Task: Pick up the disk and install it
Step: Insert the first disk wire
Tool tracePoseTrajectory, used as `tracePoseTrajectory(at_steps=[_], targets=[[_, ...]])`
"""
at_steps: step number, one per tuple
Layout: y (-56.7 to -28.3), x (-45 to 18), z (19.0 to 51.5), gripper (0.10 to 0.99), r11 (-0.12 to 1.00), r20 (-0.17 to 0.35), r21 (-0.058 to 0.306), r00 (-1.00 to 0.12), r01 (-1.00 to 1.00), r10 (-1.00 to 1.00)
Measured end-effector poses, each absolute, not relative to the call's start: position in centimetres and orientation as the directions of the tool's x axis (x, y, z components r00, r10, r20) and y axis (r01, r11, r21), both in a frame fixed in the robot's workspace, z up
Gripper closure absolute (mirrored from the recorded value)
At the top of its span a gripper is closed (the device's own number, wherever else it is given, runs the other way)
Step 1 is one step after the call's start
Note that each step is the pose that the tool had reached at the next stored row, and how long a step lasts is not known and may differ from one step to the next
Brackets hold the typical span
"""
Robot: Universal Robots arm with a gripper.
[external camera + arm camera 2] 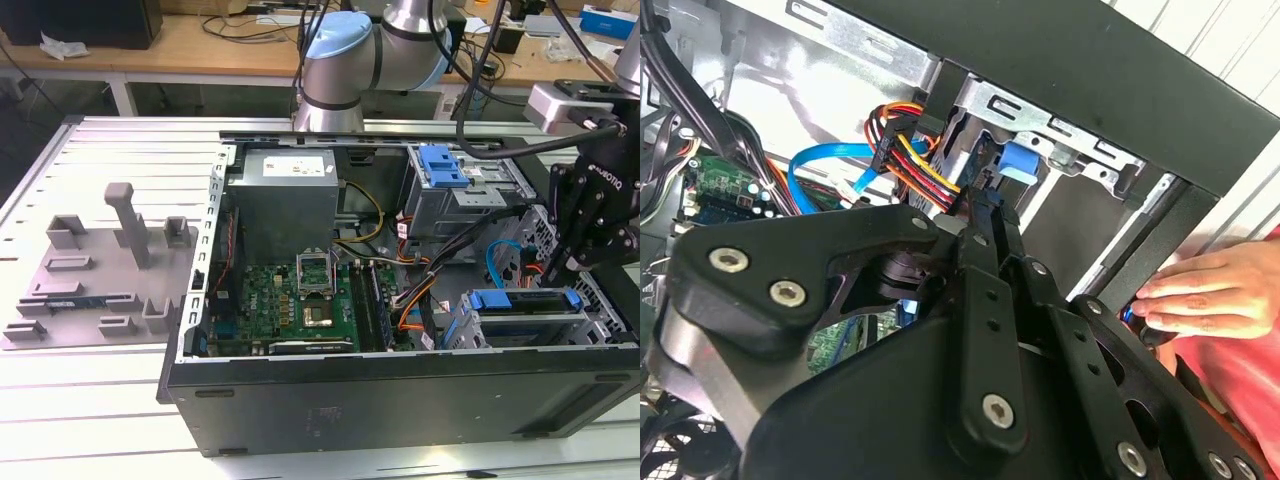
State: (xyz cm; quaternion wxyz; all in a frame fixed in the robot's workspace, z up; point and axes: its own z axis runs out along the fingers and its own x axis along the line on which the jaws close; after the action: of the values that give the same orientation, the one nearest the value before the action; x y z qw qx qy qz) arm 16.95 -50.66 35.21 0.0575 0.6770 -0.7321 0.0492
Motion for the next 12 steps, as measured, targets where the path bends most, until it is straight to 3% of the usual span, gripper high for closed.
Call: tracePoseTrajectory(at_steps=[12], targets=[[-50.74,16.95,34.96,0.922,0.077,0.151,0.006,-0.075,-0.997,-0.986]])
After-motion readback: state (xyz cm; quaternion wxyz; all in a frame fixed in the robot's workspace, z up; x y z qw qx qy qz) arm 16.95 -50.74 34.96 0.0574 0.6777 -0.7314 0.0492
